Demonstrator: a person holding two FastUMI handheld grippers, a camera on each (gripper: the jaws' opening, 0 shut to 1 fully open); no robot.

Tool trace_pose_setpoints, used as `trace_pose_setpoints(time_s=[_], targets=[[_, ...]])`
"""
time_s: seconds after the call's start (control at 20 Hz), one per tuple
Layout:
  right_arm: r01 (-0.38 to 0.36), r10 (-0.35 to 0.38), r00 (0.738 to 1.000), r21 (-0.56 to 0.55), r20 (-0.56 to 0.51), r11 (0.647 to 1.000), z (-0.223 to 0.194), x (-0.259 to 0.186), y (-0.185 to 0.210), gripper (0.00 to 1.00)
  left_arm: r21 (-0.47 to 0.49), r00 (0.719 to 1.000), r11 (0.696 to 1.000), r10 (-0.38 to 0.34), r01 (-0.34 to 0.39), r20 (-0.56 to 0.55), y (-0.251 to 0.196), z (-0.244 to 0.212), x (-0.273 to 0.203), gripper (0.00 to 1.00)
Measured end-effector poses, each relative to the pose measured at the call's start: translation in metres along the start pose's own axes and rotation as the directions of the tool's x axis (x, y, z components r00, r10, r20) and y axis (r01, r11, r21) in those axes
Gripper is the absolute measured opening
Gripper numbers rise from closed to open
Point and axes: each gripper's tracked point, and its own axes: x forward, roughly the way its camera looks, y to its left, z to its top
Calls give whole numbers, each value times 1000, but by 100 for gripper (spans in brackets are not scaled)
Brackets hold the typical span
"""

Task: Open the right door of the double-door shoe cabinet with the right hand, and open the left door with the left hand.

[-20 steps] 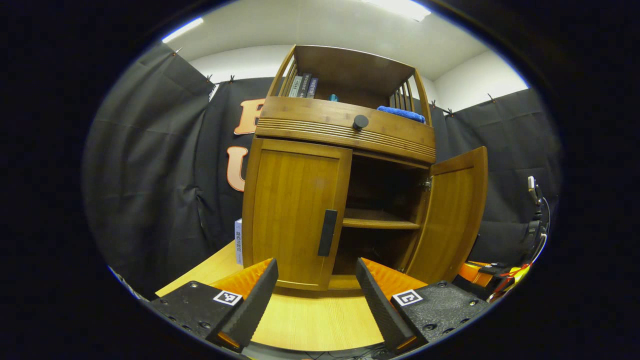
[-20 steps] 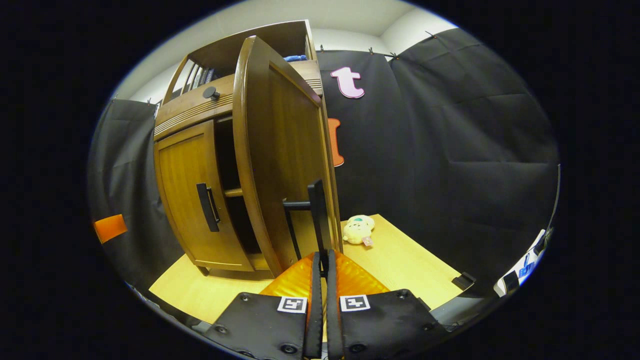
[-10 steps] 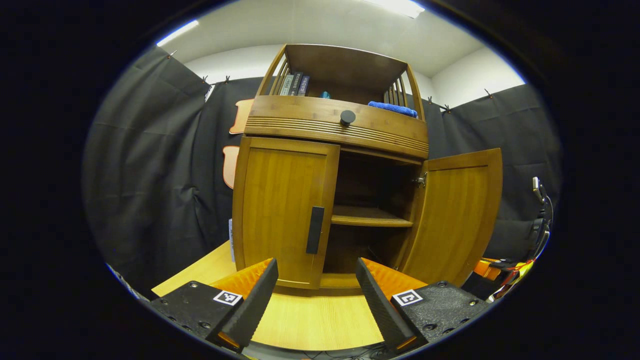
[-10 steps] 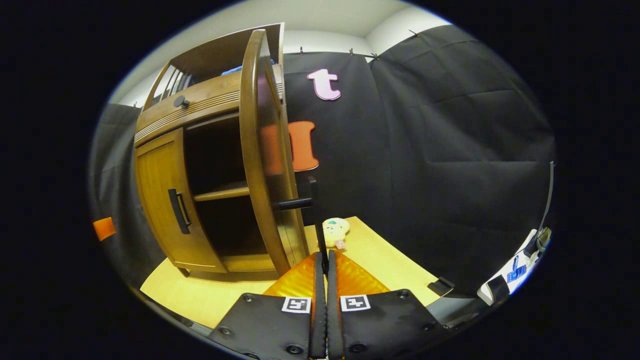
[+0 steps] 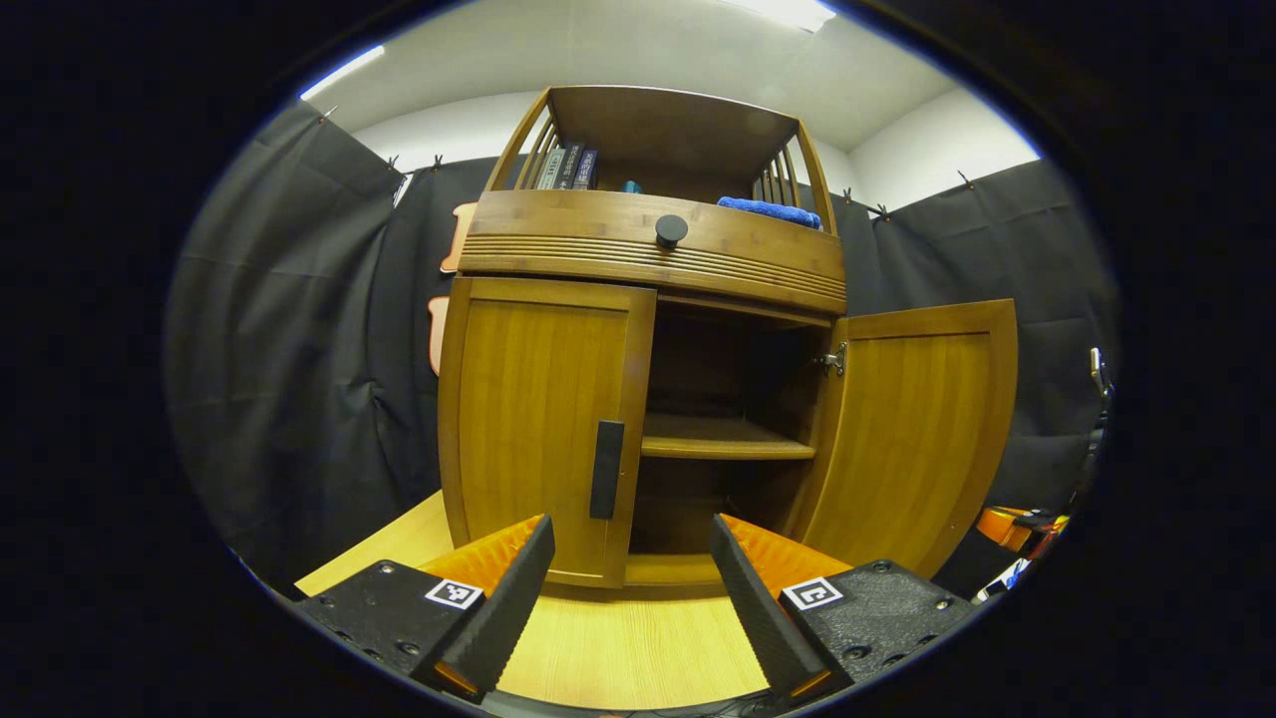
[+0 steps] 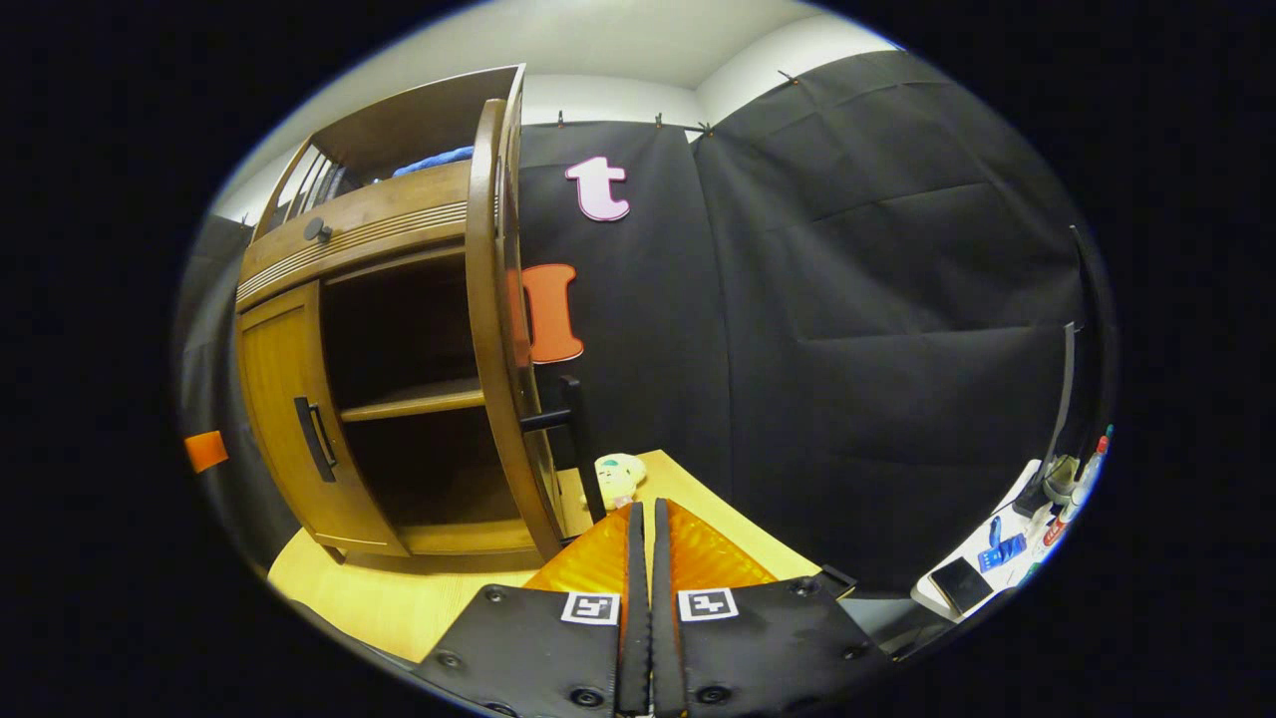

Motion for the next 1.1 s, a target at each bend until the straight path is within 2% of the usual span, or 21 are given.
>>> trace_pose_setpoints(time_s=[0.05, 0.15, 0.2, 0.25, 0.3, 0.35, 0.4, 0.45, 0.7, 0.75, 0.85, 1.1], targets=[[6, -6, 1000, 5, 1, 1000, 2, -1, -2, 8, -5, 1000, 1000, -3, 3, 0, -1, 1, 6, 91], [18, -18, 1000, 11, 1, 1000, 2, -4, -6, 8, -16, 1000, 1000, -7, 7, 7, 1, 4, 19, 91], [15, -15, 1000, 12, 4, 1000, 3, -2, -7, 0, -18, 1000, 1000, -7, 7, 12, 1, 4, 28, 91], [15, -15, 1000, 10, 1, 1000, 3, -5, -5, 0, -18, 1000, 1000, -7, 7, 16, 3, 4, 35, 91], [17, -17, 1000, 5, -1, 1000, 4, -7, -5, 15, -16, 1000, 1000, -4, 4, 19, 6, 3, 43, 91], [20, -20, 1000, 1, 4, 1000, 6, -7, -6, 15, -11, 1000, 1000, 1, 0, 21, 10, 2, 52, 91], [22, -22, 1000, 0, 6, 1000, 9, -9, -7, 1, -6, 1000, 1000, 2, -2, 21, 11, 1, 62, 94], [20, -20, 1000, -2, 3, 1000, 6, -8, -6, 28, -1, 1000, 1000, 4, -4, 20, 13, -1, 71, 94], [42, -42, 999, -23, 12, 999, 10, -10, -11, 72, -1, 1000, 1000, 15, -15, 8, 26, -15, 113, 94], [50, -49, 999, -22, 18, 999, 11, -9, -14, 81, -10, 1000, 1000, 14, -14, -6, 28, -19, 122, 91], [61, -59, 997, -29, 40, 998, 19, -15, -17, 99, -14, 1000, 1000, 18, -18, -14, 32, -27, 137, 91], [69, -67, 997, -55, 41, 996, 20, -18, -16, 98, 1, 999, 999, 44, -44, 3, 45, -36, 173, 93]])
